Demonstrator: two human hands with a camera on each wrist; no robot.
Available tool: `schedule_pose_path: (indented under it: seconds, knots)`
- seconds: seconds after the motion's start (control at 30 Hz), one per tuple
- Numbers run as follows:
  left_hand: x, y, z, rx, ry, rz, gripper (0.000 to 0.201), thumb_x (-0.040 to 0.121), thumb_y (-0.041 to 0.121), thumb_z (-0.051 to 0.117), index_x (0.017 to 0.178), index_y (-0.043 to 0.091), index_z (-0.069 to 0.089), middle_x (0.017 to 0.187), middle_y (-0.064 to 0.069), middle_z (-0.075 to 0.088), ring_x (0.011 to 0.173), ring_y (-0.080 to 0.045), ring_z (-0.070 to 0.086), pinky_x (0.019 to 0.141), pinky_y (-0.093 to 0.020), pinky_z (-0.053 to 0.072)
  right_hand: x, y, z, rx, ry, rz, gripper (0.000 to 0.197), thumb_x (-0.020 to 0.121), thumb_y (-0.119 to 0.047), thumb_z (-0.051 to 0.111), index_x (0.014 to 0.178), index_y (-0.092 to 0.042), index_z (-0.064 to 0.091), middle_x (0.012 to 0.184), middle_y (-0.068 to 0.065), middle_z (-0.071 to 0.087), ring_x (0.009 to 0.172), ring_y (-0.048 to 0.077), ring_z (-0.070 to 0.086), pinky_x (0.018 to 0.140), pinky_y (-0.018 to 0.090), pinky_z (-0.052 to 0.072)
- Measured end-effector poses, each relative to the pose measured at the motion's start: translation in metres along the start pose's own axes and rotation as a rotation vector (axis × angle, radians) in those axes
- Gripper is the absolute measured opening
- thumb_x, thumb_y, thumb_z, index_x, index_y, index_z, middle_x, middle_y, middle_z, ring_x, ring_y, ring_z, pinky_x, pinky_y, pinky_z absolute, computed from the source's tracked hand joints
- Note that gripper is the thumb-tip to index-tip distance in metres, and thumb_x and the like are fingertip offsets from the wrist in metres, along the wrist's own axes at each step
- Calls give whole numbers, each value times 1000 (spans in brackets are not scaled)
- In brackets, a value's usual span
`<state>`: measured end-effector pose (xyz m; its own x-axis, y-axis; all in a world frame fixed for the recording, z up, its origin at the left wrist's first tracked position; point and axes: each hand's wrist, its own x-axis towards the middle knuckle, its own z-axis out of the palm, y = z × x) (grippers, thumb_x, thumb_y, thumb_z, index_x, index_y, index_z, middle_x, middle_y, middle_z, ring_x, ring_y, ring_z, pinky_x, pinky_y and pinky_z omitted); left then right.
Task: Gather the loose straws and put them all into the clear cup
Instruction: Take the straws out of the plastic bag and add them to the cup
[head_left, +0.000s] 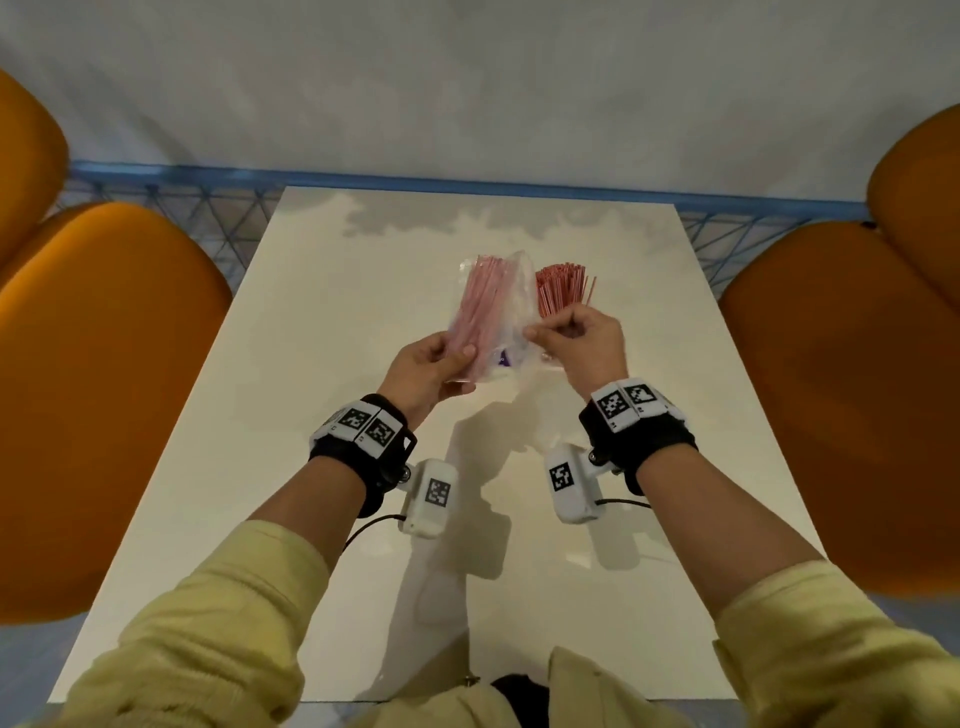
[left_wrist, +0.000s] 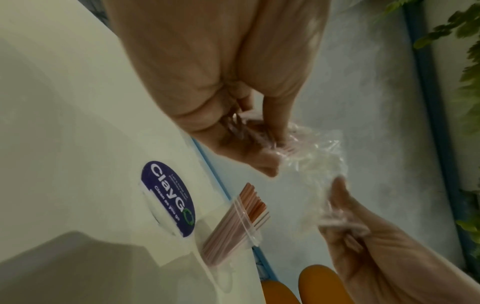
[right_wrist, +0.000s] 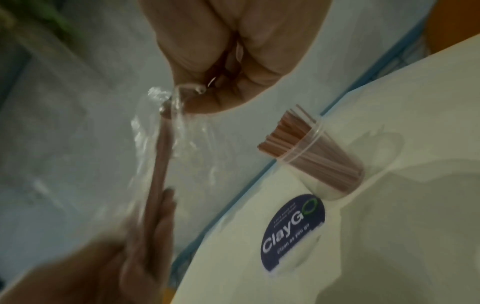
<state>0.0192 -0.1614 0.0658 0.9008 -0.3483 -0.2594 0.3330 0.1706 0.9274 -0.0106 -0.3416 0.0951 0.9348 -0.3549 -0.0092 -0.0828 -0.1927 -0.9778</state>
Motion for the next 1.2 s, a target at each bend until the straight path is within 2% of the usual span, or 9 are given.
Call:
schedule_pose_path:
  seconds: [0.17, 0.43, 0.53, 0.6, 0.7, 0.87, 1.03, 1.1, 1.2]
  knots:
    - [-3, 1, -16, -201, 87, 19, 12, 93, 15, 53, 100, 12, 63, 86, 2, 72, 72, -7, 68, 70, -20, 57, 12, -3, -27, -108, 221, -67, 25, 73, 0, 73, 65, -21, 61, 65, -6, 61, 60, 8, 55, 66, 29, 54]
    - [1, 8, -25, -299, 322, 30, 18, 90, 35, 57, 88, 18, 61, 77, 3, 62, 66, -8, 58, 52, -16, 50, 9, -13, -42, -181, 262, -182, 26, 74, 9, 59, 85, -11, 72, 82, 3, 66, 65, -2, 56, 70, 12, 47]
    - [3, 13, -21, -238, 408, 29, 25, 93, 35, 53, 77, 17, 57, 65, 3, 57, 54, -8, 51, 42, -15, 42, 1, -6, -45, -197, 286, -165, 37, 74, 13, 49, 94, -10, 69, 98, 9, 65, 83, 12, 56, 73, 11, 46]
    - [6, 15, -22, -211, 437, 67, 26, 95, 33, 51, 75, 16, 54, 61, 3, 53, 46, -6, 47, 38, -14, 39, -2, 5, -47, -68, 307, -38, 45, 74, 7, 47, 112, -11, 61, 115, 7, 58, 101, 17, 53, 75, 9, 44]
    - [7, 18, -26, -142, 415, 99, 25, 96, 33, 48, 79, 16, 55, 68, 1, 56, 48, -5, 51, 45, -14, 44, -4, 12, -48, 432, 269, 391, 48, 75, -23, 55, 121, -13, 49, 108, 5, 51, 110, 27, 50, 79, 32, 48]
    - [7, 24, -30, -38, 332, 136, 25, 96, 32, 47, 78, 17, 56, 62, 5, 59, 53, -7, 52, 51, -17, 45, -5, 20, -46, 690, -20, 749, 78, 74, -71, 51, 113, -4, 48, 92, 15, 59, 68, 16, 56, 54, 22, 51]
    - [6, 29, -41, 37, 325, 180, 28, 97, 30, 47, 73, 16, 56, 44, 11, 55, 41, -3, 47, 47, -16, 42, -3, 25, -50, 541, 19, 602, 29, 89, -13, 58, 117, -6, 58, 90, 6, 58, 70, 11, 53, 58, 17, 45]
    - [6, 31, -45, 51, 320, 185, 27, 96, 29, 49, 75, 16, 58, 46, 11, 56, 42, -2, 48, 47, -15, 42, -3, 26, -51, 465, 42, 549, 39, 88, 8, 46, 125, -4, 54, 98, 8, 61, 79, 14, 56, 66, 20, 42]
    - [8, 38, -43, 103, 292, 222, 25, 96, 27, 50, 76, 16, 61, 50, 10, 56, 42, -2, 49, 46, -14, 42, -4, 29, -47, 484, 152, 566, 35, 90, 1, 49, 124, -4, 56, 104, 10, 64, 73, 14, 60, 65, 21, 45]
